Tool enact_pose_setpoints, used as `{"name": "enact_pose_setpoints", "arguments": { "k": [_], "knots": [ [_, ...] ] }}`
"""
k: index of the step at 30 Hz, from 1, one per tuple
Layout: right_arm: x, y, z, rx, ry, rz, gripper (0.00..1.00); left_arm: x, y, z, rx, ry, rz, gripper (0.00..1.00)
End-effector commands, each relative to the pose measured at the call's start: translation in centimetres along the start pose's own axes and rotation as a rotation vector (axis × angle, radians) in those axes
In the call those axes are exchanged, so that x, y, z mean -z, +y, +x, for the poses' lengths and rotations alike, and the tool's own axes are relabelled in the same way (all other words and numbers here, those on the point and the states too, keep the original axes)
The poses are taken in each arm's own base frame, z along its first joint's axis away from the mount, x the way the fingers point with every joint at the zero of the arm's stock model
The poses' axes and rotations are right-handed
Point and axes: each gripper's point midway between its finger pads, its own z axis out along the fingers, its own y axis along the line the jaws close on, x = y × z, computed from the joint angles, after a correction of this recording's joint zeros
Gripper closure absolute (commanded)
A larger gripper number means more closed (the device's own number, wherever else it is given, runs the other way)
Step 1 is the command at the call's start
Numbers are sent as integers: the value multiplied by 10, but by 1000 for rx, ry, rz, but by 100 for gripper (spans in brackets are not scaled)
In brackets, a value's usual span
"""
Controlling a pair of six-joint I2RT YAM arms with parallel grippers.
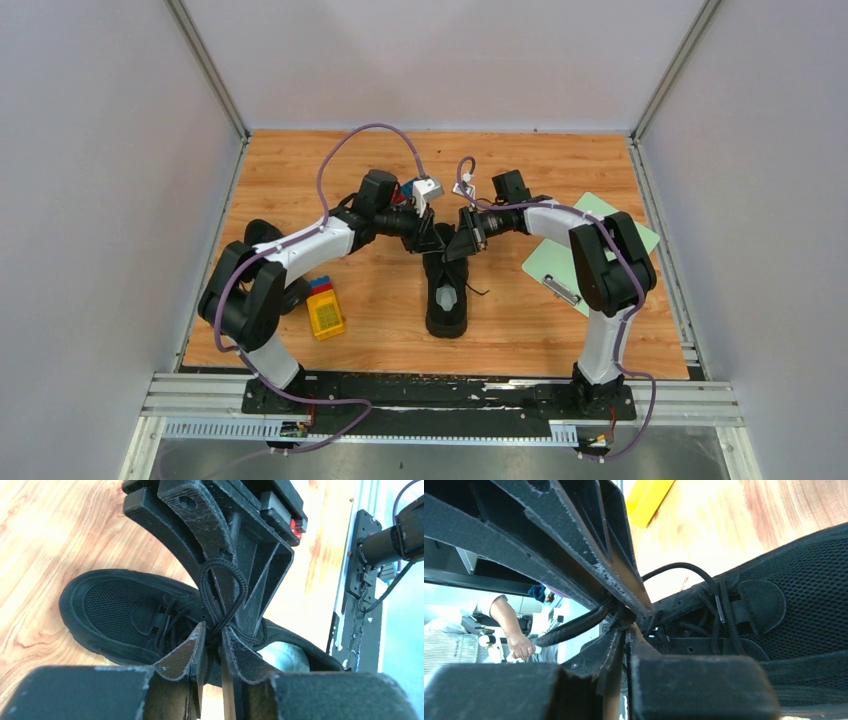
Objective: Tie the shoes
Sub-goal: Cross the shoelace with the shoelace.
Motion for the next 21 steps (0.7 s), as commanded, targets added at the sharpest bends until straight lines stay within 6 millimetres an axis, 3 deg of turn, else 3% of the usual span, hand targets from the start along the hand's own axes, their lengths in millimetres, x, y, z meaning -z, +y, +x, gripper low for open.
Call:
{"name": "enact_pose_setpoints", "arguments": {
  "k": [1,3,12,21],
  "knots": [
    [-3,7,-14,74,-14,-7,96,2,-12,-11,-31,-38,37,74],
    [-2,2,-15,79,-24,45,100,4,-11,-11,-30,-35,30,71],
    [12,-9,-24,108,-80,239,100,12,-12,-14,-34,-10,-1,52],
    [15,-7,-22,118,-88,263,100,28,-38,-19,-139,30,96,43]
  ]
}}
